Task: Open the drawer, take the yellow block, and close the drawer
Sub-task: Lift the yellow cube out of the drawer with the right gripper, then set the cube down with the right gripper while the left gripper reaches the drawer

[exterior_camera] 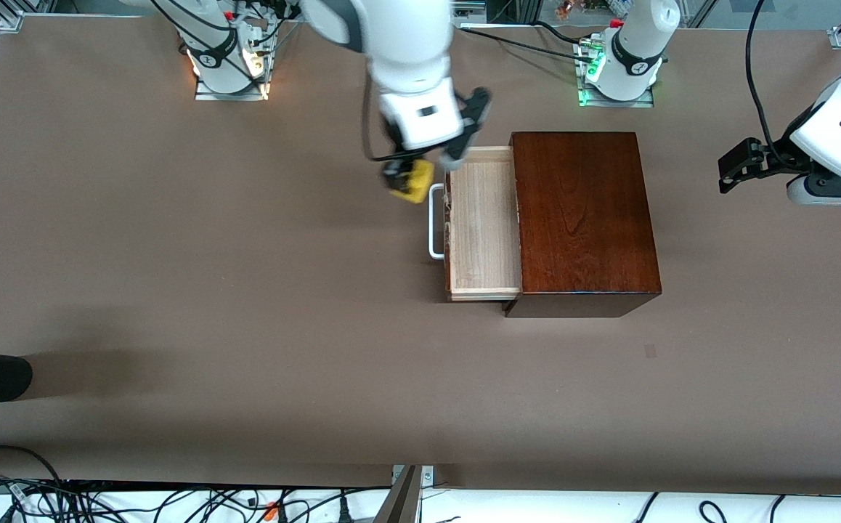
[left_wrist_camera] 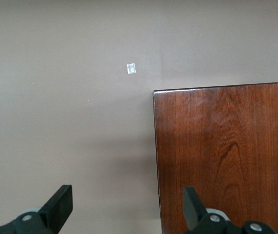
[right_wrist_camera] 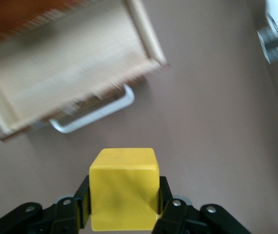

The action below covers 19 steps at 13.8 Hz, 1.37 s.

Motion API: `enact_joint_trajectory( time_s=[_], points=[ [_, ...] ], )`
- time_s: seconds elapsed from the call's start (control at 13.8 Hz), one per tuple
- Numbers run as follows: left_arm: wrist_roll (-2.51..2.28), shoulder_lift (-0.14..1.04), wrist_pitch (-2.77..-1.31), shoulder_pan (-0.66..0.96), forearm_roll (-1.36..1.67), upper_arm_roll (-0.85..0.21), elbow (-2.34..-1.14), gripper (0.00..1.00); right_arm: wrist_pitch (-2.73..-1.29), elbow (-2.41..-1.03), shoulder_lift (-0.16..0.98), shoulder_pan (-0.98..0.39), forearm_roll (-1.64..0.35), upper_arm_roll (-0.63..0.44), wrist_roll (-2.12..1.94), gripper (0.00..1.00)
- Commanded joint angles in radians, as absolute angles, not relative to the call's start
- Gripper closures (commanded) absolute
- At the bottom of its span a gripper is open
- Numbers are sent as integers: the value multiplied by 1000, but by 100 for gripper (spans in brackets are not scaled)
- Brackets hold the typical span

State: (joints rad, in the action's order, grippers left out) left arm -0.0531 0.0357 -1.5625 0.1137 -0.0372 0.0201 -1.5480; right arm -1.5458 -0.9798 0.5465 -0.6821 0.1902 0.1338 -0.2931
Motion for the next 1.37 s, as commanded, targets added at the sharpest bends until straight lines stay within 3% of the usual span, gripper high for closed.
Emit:
enact_joint_trajectory(
  time_s=[0.0, 0.65, 0.94, 1.3],
  points=[
    [-51, 31, -1552, 120, -35, 8, -1536, 0, -1482, -1017, 497, -585, 132, 86, -288, 97],
    [-37, 175, -1569, 173, -41, -359, -1428, 0, -1561, -1261, 304, -479, -52, -155, -307, 95],
    [-26, 265, -1713, 320, -44, -382, -1422, 0, -1820, -1668, 135, -312, -83, -78, -307, 95],
    [419, 429, -1752, 437, -44, -382, -1332, 0, -2050, -1963, 121, -169, -83, -20, -290, 95]
  ],
)
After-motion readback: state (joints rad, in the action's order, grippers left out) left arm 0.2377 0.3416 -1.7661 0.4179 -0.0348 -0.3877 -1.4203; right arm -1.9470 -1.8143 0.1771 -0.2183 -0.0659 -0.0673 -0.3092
